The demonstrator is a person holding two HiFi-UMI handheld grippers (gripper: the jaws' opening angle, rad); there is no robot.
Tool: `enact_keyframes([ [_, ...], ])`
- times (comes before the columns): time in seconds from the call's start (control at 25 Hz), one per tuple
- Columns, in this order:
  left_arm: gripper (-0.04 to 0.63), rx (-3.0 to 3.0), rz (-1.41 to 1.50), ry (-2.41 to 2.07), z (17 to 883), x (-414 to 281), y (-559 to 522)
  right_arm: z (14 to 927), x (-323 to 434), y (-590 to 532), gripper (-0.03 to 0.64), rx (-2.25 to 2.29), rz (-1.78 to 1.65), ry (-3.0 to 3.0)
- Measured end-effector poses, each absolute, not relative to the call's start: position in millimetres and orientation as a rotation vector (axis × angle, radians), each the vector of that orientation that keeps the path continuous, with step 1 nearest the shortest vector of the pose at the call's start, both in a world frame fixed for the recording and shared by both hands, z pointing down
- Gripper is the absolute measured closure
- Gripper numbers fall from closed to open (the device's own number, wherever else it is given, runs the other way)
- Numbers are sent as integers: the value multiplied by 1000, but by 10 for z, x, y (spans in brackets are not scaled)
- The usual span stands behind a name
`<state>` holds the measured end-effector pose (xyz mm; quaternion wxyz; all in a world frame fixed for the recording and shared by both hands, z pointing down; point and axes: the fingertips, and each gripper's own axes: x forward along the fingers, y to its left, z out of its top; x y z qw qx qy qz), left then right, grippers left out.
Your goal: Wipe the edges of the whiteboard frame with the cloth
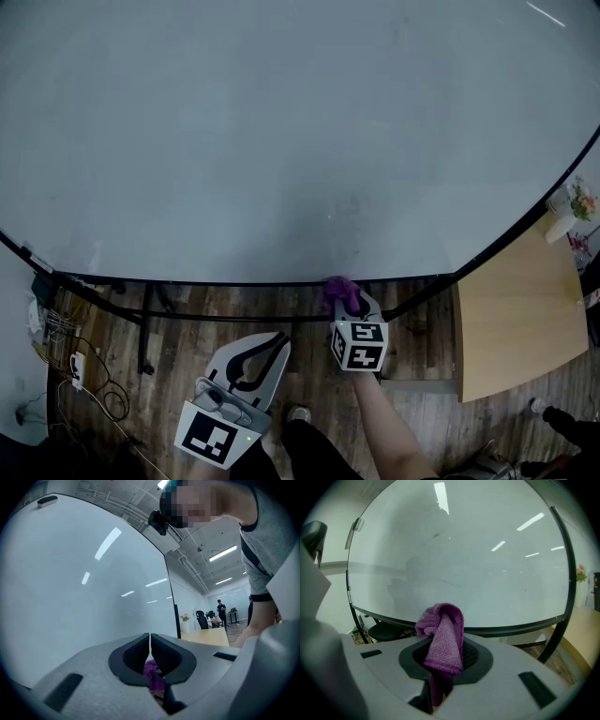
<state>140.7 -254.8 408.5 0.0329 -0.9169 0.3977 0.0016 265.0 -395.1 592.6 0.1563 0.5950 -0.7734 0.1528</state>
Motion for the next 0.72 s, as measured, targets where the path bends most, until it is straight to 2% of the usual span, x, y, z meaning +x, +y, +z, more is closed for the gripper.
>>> enact_keyframes([
  [0.72,577,-2870,-11,1098,4094,1938,-2662,5923,3404,-3988,554,1818,441,-2132],
])
